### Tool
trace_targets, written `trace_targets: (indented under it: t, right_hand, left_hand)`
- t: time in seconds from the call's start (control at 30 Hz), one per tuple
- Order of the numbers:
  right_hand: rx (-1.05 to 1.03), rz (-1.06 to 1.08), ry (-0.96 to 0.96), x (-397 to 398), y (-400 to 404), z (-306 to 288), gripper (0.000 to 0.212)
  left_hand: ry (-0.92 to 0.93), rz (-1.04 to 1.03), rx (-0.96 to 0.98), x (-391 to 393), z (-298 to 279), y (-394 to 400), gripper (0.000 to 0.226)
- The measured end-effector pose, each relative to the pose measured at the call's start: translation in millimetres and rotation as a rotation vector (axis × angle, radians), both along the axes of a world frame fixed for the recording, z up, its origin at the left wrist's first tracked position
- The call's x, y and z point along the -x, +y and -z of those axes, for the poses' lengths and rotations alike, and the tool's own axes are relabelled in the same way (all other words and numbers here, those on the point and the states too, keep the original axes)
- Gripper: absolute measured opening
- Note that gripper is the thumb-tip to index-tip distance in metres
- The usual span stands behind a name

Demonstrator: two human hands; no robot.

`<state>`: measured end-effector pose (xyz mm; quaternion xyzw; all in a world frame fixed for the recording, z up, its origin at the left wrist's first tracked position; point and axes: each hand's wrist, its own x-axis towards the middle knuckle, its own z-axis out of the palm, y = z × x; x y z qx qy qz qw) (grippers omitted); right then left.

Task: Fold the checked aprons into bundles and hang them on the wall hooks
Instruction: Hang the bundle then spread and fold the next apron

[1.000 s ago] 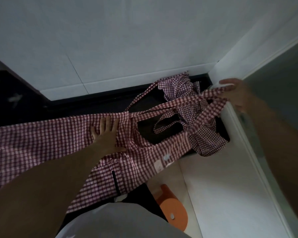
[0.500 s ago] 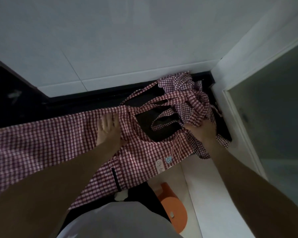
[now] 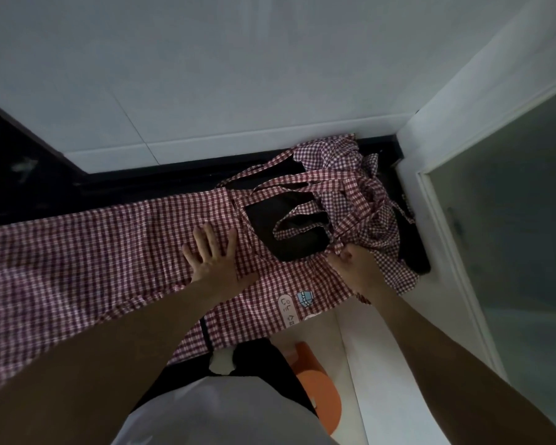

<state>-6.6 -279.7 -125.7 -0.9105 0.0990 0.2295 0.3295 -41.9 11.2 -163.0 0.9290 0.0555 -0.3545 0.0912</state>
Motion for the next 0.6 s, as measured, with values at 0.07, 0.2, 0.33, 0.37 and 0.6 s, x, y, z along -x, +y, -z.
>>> trace_targets:
  t: [0.07,0.2,0.33,0.37,0.6]
  right_hand:
    - [0.002,0.040,-0.033,-1,-11,-1,0.037]
    - [0.052,0.150,-0.265,5,-30,2,0.038]
    - [0.078,0.329,-0.309,14,-20,13,0.018]
    - [0.097,0.389,-0.327,15,-15,12,0.015]
    - [0.129,-0.305,-0.432,29,30,14,0.031]
  left_hand:
    - [-0.007,-0.005,-0.010,0,1,1,0.120]
    - [-0.016,-0.054,-0.045,-2,-1,-6,0.122]
    - [0.010,-0.068,-0.095,-13,-6,-20,0.128]
    - [-0.001,-0.064,-0.095,-14,-8,-21,0.129]
    - [-0.169,0.038,-0.017,-7,-11,-33,0.099]
